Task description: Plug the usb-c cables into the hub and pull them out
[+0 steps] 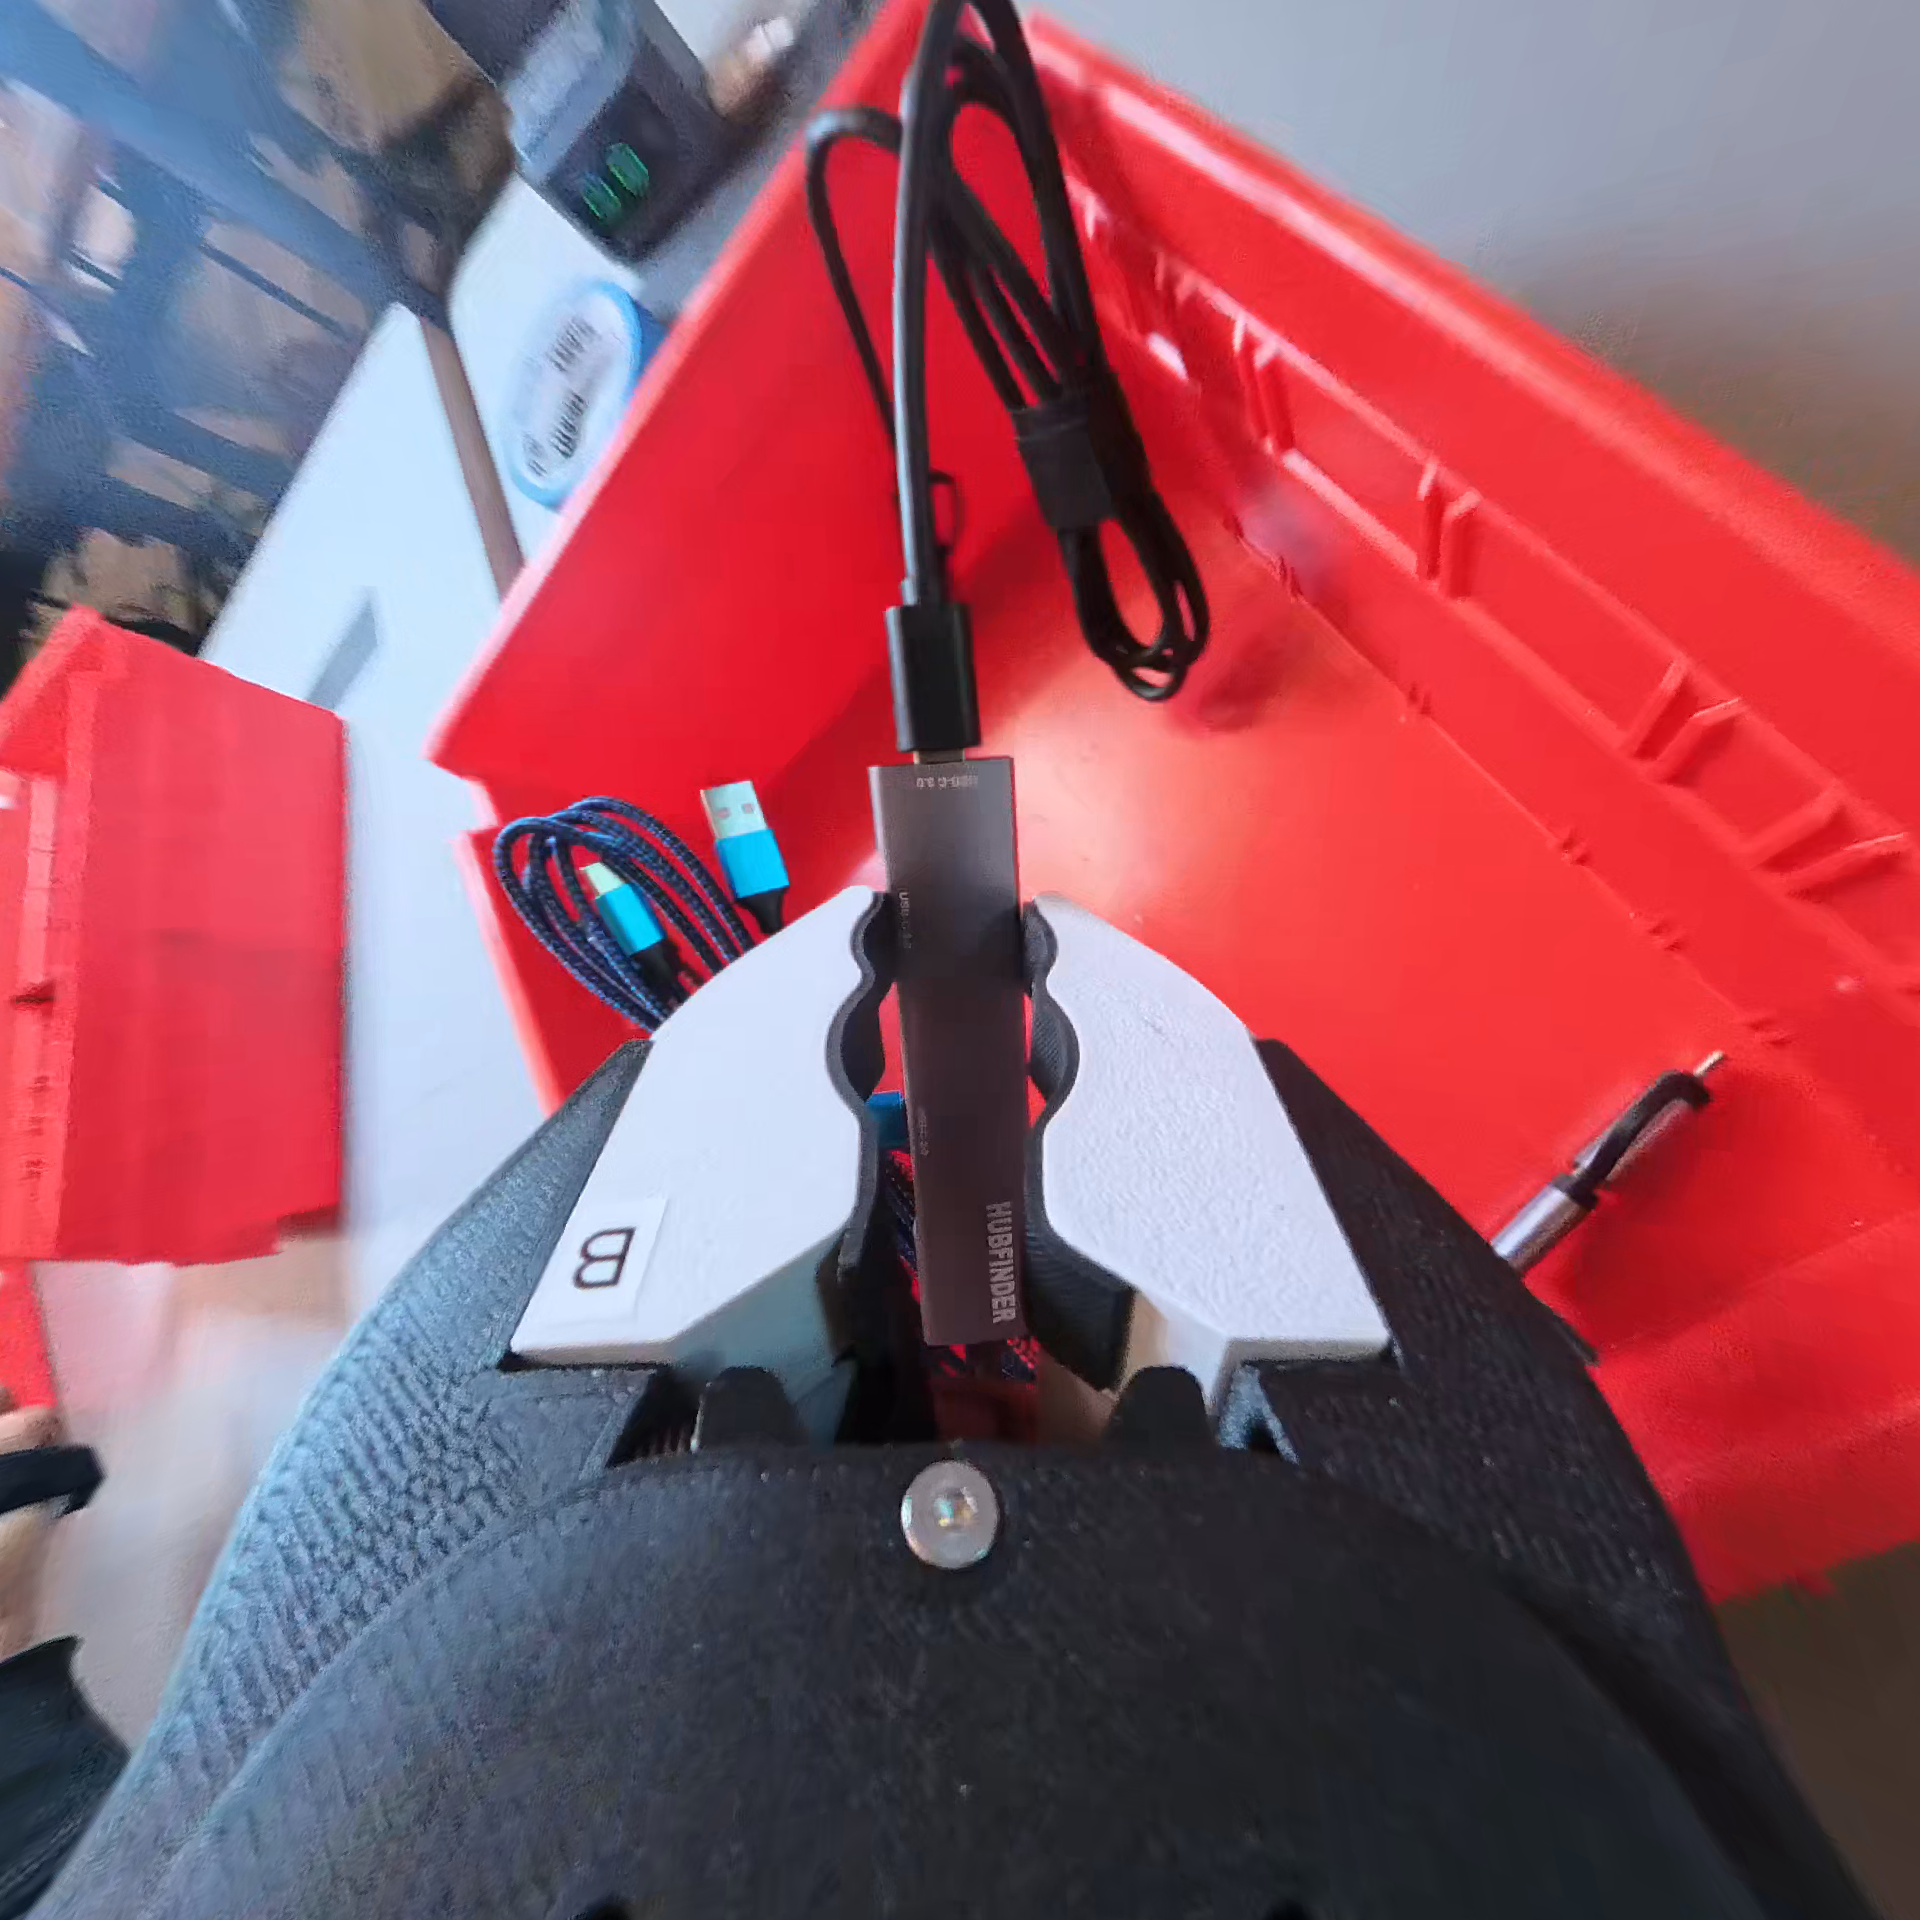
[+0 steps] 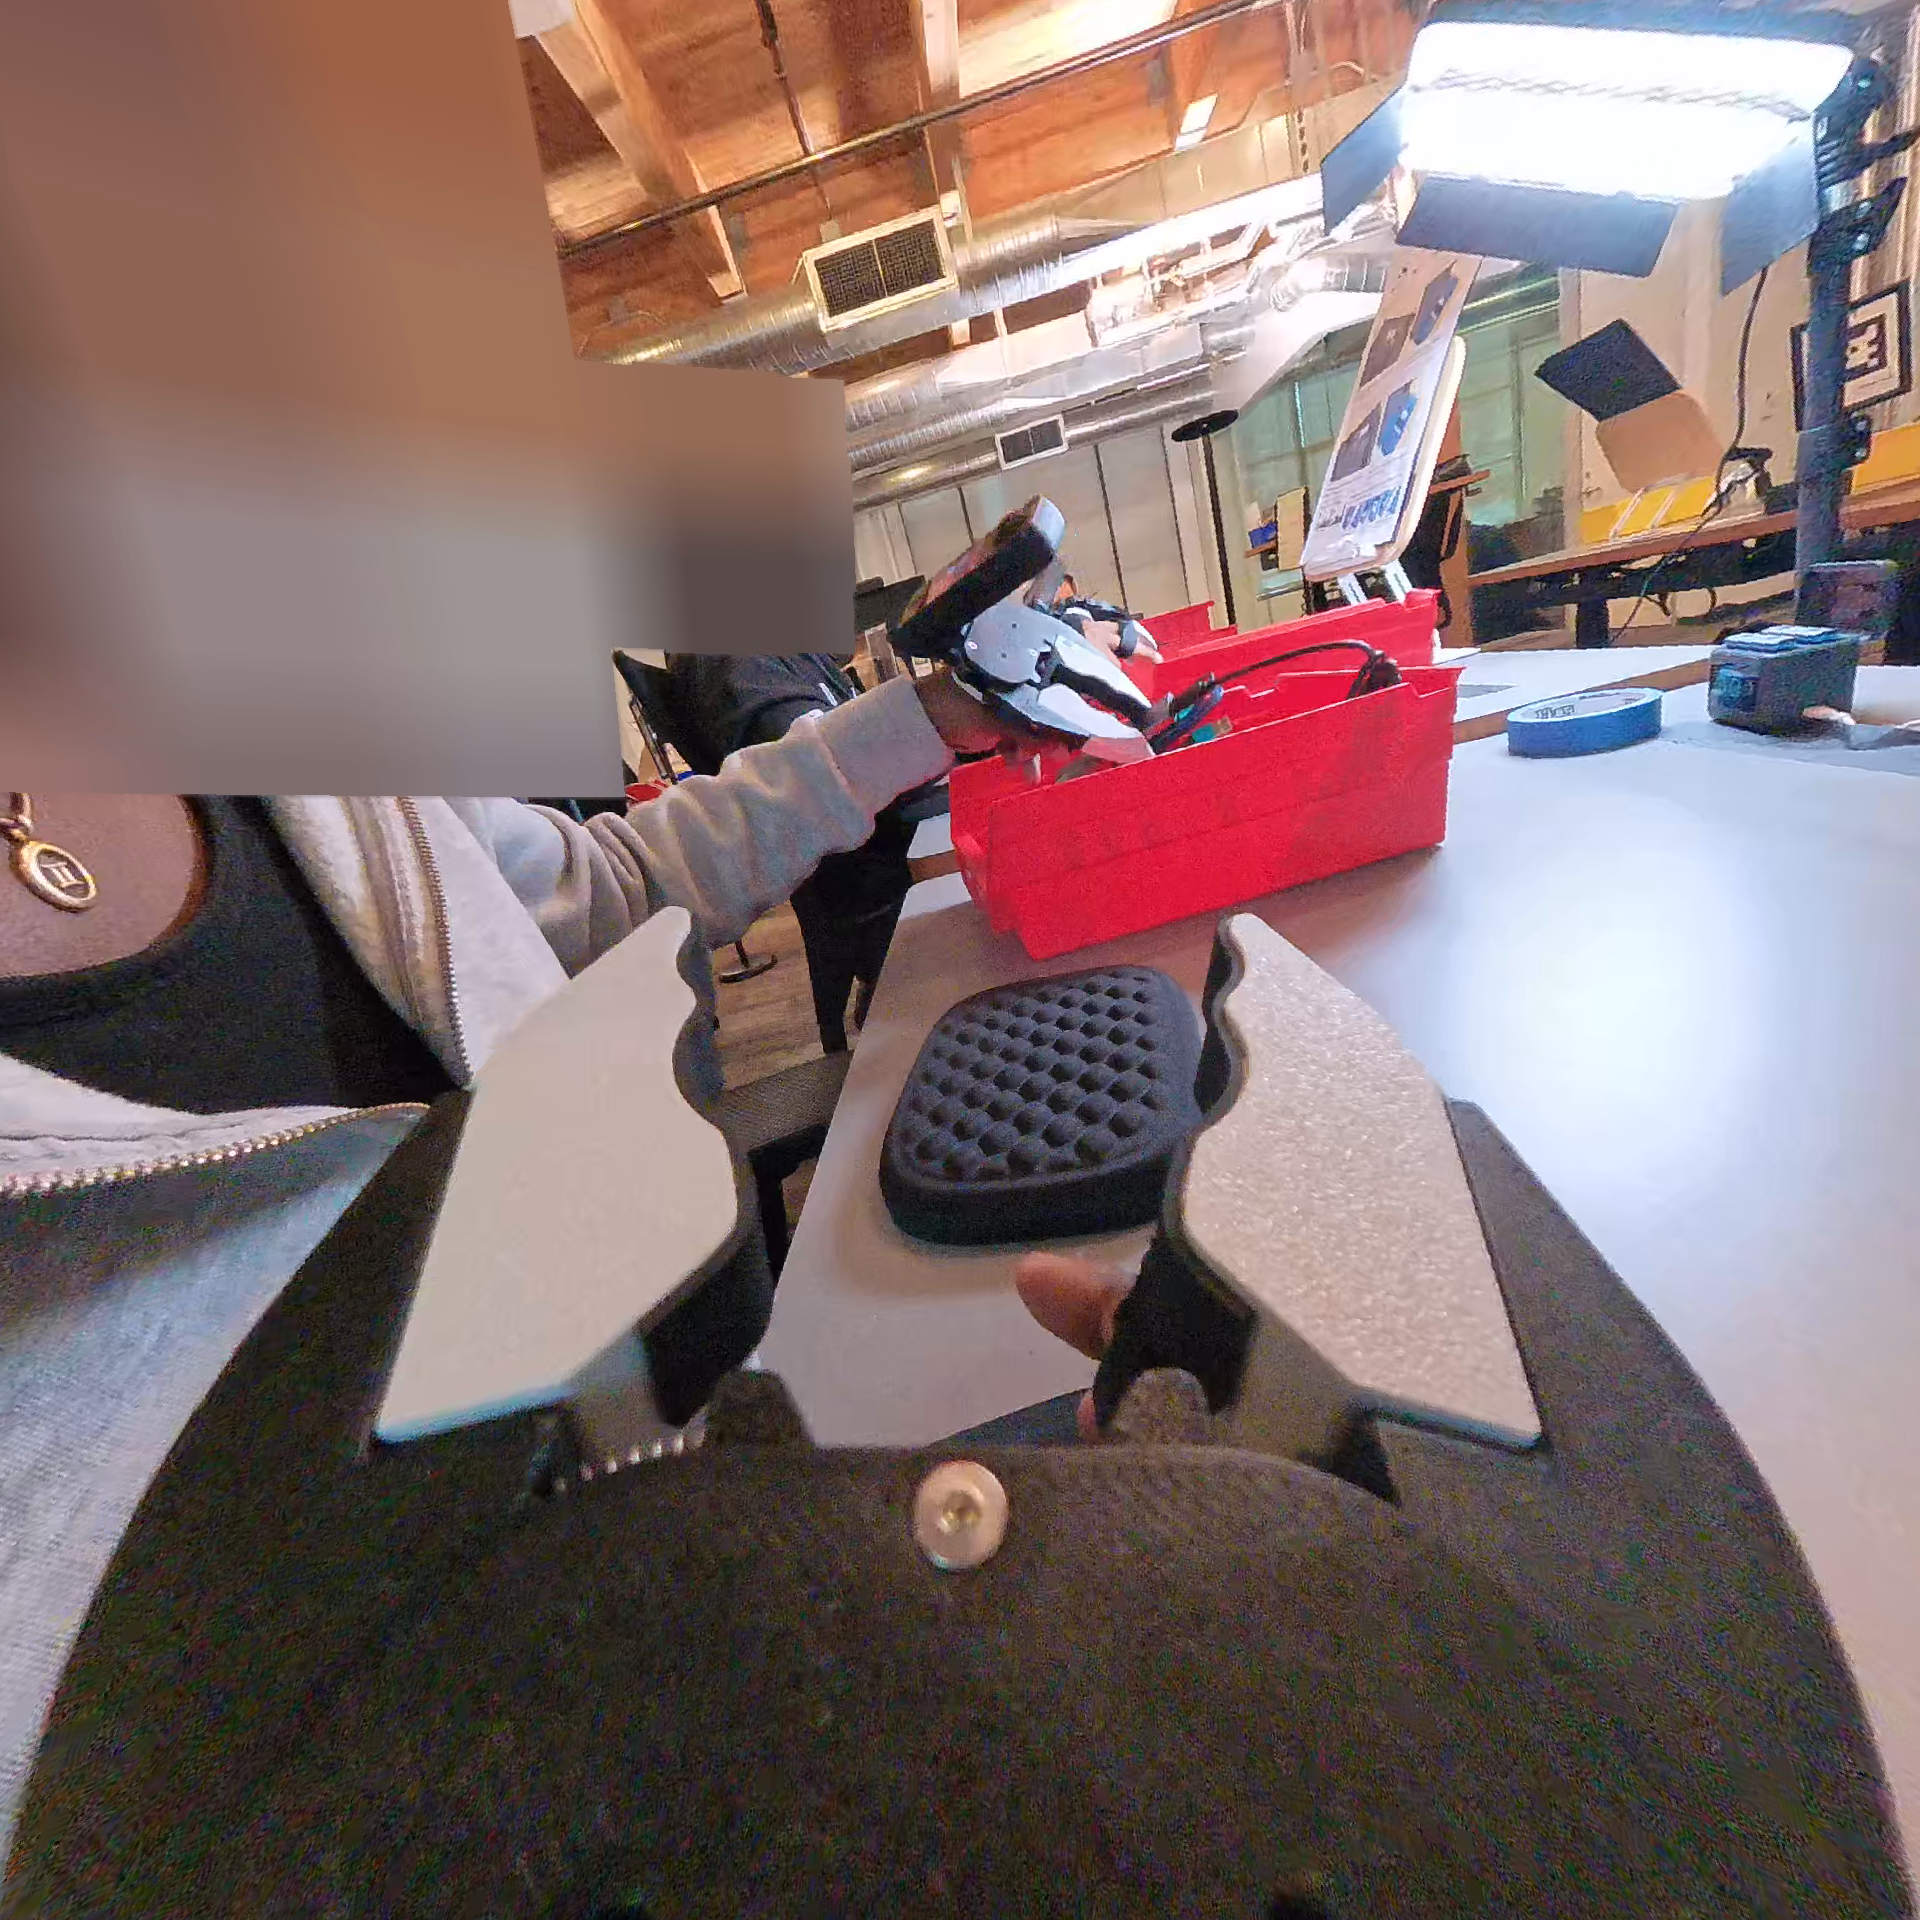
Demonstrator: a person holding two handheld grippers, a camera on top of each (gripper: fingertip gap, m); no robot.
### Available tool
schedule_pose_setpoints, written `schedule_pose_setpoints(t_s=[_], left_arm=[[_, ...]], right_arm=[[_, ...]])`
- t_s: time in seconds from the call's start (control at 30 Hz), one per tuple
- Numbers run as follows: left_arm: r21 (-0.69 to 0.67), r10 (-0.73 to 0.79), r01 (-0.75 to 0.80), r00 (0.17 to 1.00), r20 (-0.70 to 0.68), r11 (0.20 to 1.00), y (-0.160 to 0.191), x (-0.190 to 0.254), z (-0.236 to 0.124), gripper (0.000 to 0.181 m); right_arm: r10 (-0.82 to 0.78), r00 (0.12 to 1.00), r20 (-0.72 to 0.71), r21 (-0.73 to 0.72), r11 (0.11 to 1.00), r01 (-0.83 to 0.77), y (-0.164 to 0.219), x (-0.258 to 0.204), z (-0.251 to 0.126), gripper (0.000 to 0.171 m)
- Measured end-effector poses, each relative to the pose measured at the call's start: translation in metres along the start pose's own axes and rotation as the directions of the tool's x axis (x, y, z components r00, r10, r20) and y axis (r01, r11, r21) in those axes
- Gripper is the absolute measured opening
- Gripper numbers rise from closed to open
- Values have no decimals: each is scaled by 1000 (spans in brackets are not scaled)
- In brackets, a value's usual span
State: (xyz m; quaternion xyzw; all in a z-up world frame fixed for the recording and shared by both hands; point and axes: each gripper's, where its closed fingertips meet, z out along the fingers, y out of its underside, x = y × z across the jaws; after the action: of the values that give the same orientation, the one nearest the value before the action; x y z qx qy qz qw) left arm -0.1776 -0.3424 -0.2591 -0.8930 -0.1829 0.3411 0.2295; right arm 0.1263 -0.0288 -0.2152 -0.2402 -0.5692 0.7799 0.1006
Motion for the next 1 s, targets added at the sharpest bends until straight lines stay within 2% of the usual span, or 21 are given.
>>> schedule_pose_setpoints(t_s=[0.1,0.23,0.4,0.53,0.63,0.73,0.87,1.0], left_arm=[[79,22,-29,996,87,996,-25,-16,-25,24],[246,34,-95,969,243,965,-79,-35,-70,24],[486,-35,-165,926,375,858,-159,-52,-139,24],[632,-43,-220,927,372,743,-221,-38,-187,24],[739,-5,-176,972,237,650,-255,6,-208,24],[805,40,-79,997,68,588,-266,66,-204,24],[794,89,46,988,-126,606,-257,149,-163,24],[705,155,-59,985,-73,706,-233,202,-111,24]], right_arm=[[-19,1000,-16,-4,1000,19,0,0,0,90],[-55,997,-52,-4,998,55,-1,2,-1,90],[-102,991,-92,-10,995,101,0,3,-1,88],[-125,986,-110,-14,992,124,0,3,0,86],[-130,980,-148,-1,991,132,-3,8,-3,82],[-146,969,-198,13,988,152,-8,15,-7,74],[-215,921,-325,14,973,232,-17,31,-18,56],[-245,900,-362,-49,969,244,-16,37,-24,39]])
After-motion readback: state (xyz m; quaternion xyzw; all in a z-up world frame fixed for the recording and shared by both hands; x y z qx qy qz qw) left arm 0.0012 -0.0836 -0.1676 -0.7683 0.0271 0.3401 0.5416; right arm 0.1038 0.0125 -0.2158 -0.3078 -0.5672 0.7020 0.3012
